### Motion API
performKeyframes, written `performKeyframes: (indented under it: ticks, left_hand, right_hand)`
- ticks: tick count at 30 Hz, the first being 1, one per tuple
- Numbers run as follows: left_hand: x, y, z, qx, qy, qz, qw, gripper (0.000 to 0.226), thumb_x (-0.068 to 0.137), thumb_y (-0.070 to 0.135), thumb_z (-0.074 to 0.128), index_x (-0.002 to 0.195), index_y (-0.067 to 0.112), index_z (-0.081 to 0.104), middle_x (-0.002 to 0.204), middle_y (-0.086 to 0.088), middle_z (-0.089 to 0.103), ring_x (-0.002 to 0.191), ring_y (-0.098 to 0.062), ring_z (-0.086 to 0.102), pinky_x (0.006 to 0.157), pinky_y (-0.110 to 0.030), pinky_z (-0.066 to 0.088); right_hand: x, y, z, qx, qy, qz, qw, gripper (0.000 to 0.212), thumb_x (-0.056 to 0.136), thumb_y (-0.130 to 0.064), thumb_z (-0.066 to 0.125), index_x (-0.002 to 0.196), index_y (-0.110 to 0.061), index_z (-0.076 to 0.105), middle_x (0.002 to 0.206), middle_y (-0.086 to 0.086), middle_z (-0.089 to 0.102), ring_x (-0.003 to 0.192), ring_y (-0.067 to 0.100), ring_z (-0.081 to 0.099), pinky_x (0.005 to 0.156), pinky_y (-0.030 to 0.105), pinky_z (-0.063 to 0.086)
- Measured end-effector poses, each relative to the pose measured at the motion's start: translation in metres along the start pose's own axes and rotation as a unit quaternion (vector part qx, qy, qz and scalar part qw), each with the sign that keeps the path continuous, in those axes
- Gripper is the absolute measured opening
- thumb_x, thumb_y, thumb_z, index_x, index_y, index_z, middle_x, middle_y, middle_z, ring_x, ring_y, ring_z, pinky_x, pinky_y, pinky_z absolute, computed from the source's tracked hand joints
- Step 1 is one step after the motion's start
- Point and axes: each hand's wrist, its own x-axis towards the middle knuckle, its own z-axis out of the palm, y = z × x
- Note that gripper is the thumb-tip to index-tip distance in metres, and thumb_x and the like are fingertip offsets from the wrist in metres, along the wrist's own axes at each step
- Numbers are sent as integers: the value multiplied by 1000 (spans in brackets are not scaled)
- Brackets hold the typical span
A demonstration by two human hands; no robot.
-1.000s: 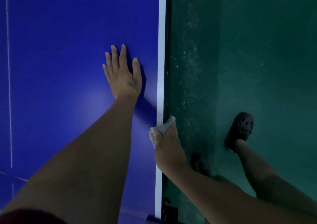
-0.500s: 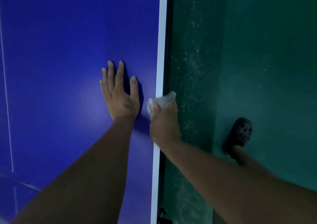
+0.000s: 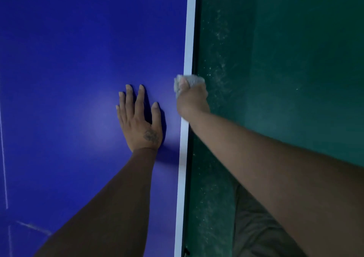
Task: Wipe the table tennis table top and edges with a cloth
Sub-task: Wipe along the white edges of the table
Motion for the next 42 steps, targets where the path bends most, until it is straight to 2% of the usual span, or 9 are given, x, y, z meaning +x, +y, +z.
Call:
performKeyframes:
  ticks: [3, 7, 9, 14, 20, 26, 31, 39, 42]
  left_hand:
    - [1, 1, -1, 0, -2, 2, 1000, 58, 111, 43, 48, 165, 24, 43, 177, -3, 28, 166, -25, 17, 135, -50, 12]
    - [3, 4, -3, -3, -6, 3, 1000, 58, 110, 43, 48, 164, 22, 45, 176, -5, 29, 166, -27, 18, 134, -52, 14]
    - [3, 3, -2, 2, -8, 4, 1000, 59, 110, 44, 47, 164, 22, 45, 176, -5, 29, 166, -27, 18, 134, -53, 15]
    - [3, -1, 0, 11, -15, 13, 1000, 60, 110, 44, 46, 165, 20, 44, 177, -6, 27, 166, -27, 17, 133, -56, 17]
    - [4, 1, -2, 24, -34, 11, 999, 60, 109, 39, 43, 165, 16, 43, 176, -10, 28, 165, -32, 19, 132, -60, 19]
    - [48, 17, -3, -54, -41, -12, 998, 61, 113, 30, 39, 166, 2, 30, 175, -13, 29, 165, -32, 22, 131, -62, 18]
    - [186, 64, 15, -101, -13, 18, 995, 60, 116, 34, 34, 167, 4, 28, 176, -10, 27, 165, -27, 18, 136, -49, 7]
    - [356, 141, 58, -21, -57, 22, 998, 65, 115, 52, 26, 172, 20, 21, 181, 1, 8, 168, -23, 0, 135, -48, -4]
    - [364, 146, 64, 11, -36, 10, 999, 66, 113, 55, 21, 172, 27, 20, 181, 2, 9, 168, -22, 1, 135, -46, -3]
  right_hand:
    - [18, -25, 0, -70, -27, 71, 995, 57, 113, -49, 44, 154, -11, 40, 150, 11, 54, 128, 29, 62, 96, 34, 47]
    - [-13, 2, -11, -22, -32, 6, 999, 14, 113, -27, 52, 102, -21, 59, 99, -2, 68, 80, -1, 65, 76, 22, 50]
    - [-36, 26, -13, -53, -38, 8, 998, 10, 112, -27, 52, 112, -19, 58, 107, 0, 65, 85, 0, 62, 83, 21, 48]
    - [-57, 43, 3, -54, 1, 61, 997, 69, 112, -40, 49, 170, -18, 19, 164, -1, 37, 148, 15, 42, 118, 26, 33]
    - [2, -5, 10, 19, 61, 24, 998, 6, 112, -29, 53, 114, -34, 57, 120, -8, 61, 102, -5, 62, 91, 15, 46]
    - [76, -78, 7, 4, 51, 4, 999, 46, 111, -41, 50, 147, -11, 48, 143, 10, 58, 127, 28, 61, 111, 50, 51]
    - [49, -58, 2, -65, 56, -30, 996, 79, 110, -45, 52, 172, -18, 10, 174, 0, 26, 155, 13, 31, 120, 20, 25]
    - [38, -38, 4, -39, 45, 4, 998, 66, 111, -44, 50, 167, -18, 27, 164, -1, 39, 148, 12, 42, 127, 38, 35]
    - [67, -67, 6, 5, 44, 9, 999, 34, 110, -43, 52, 128, -14, 51, 131, 7, 58, 114, 19, 56, 113, 47, 48]
